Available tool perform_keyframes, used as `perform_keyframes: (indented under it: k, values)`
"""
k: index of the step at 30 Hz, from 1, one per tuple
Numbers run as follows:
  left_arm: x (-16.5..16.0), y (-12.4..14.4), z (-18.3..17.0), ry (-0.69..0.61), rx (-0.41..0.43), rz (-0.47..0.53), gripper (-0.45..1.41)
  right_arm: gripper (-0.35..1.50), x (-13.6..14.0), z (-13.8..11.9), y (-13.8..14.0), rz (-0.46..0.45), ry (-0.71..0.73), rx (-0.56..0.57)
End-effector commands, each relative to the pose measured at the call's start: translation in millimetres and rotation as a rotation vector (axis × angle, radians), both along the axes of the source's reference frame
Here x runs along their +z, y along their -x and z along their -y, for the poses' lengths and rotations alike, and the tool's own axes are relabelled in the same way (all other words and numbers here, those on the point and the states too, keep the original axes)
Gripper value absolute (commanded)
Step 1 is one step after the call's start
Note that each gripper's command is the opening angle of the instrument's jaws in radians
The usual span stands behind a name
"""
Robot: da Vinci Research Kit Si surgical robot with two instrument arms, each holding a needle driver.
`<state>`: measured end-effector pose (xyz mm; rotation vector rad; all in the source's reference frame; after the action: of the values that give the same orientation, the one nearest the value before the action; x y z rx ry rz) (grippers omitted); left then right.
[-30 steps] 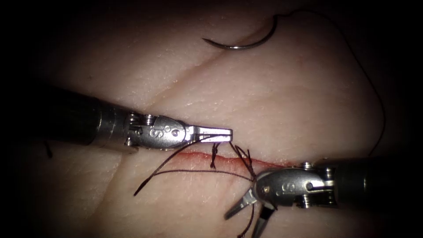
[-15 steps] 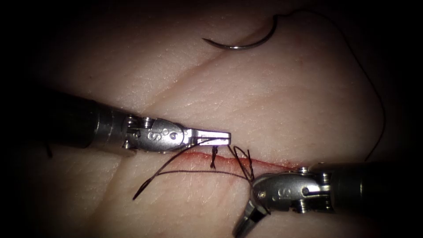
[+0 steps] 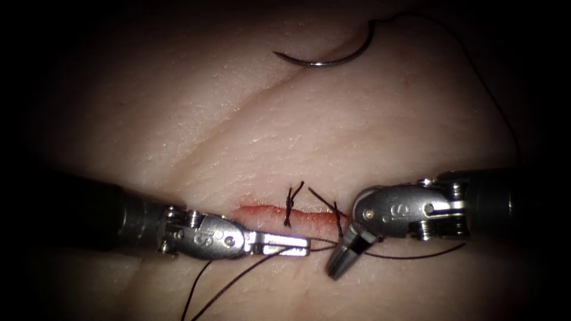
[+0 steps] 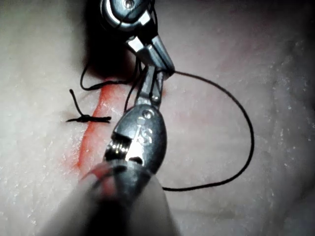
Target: Wound Closure
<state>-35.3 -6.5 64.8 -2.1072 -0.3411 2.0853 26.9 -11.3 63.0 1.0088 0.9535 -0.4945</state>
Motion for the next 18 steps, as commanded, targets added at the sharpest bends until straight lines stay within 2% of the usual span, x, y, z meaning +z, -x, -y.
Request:
perform_keyframes:
  k: [1,6,10,18]
  values:
    - [0.1,0.7,1.3,0.003,0.006,-0.005,-0.45,-0.35,0.6,-0.2,-0.5,0.002,0.003,0.007]
    - [-2.1,1.2,5.6,0.006,0.035,-0.021,-0.45,-0.35,1.2,-1.7,-0.1,0.014,0.004,0.033]
    - [-3.8,0.6,9.0,0.004,0.054,-0.024,-0.45,-0.35,1.5,-3.1,0.2,0.025,-0.004,0.064]
    - [-5.4,0.7,12.7,0.001,0.076,-0.037,-0.45,-0.35,2.8,-5.3,0.3,0.036,0.005,0.108]
